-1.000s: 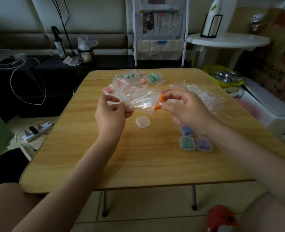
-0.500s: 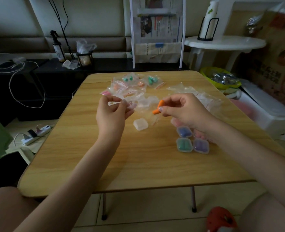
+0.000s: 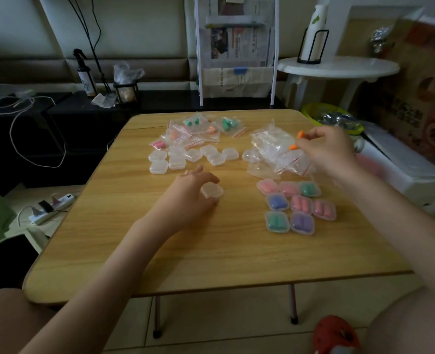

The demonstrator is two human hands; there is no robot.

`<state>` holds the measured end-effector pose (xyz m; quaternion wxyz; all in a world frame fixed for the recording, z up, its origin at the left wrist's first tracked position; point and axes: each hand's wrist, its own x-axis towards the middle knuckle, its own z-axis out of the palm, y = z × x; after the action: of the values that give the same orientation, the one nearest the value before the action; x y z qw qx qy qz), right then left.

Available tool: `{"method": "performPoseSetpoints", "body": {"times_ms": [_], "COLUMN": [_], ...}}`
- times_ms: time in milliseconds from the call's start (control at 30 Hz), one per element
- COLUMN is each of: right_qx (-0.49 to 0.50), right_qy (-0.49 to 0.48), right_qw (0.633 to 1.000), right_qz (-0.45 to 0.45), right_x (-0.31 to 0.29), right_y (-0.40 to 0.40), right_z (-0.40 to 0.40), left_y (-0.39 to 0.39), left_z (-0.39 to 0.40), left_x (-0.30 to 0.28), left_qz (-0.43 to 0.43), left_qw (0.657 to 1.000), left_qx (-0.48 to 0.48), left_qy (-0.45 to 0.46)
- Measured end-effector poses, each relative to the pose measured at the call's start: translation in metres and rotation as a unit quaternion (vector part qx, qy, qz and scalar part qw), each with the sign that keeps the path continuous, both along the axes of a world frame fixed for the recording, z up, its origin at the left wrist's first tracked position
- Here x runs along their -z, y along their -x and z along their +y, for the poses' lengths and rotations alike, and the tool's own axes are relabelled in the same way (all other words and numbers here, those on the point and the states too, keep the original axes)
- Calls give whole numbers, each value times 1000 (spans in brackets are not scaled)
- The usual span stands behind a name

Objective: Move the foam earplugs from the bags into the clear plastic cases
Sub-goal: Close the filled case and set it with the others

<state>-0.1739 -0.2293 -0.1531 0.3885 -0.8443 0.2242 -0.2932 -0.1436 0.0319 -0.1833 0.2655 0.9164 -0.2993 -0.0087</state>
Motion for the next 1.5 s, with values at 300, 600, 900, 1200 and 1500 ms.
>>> {"method": "performPoseSetpoints", "body": {"times_ms": [300,600,900,1200,1500], "right_qx": [-287,-375,-375,-357,-337], "right_qy": [-234,-304,-371,-408,-449], "right_qw": [926,867,845,839,827], "right_qz": [75,123,81,52,-10], "right_x": [-10,-4,5,8,12], "right_y": [28,29,28,27,26], "right_z": [57,76,85,87,86], "left_y": [16,18,20,12,19], "left_z": [-10,-16,-16,-9,-16], "left_x": [-10,-3,-6,-11,-3], "left_qz": [-133,-164,-103,55,34], "left_qw": [977,951,948,935,928], "left_qx": [57,128,22,68,-18], "left_qy": [158,229,301,343,370]}}
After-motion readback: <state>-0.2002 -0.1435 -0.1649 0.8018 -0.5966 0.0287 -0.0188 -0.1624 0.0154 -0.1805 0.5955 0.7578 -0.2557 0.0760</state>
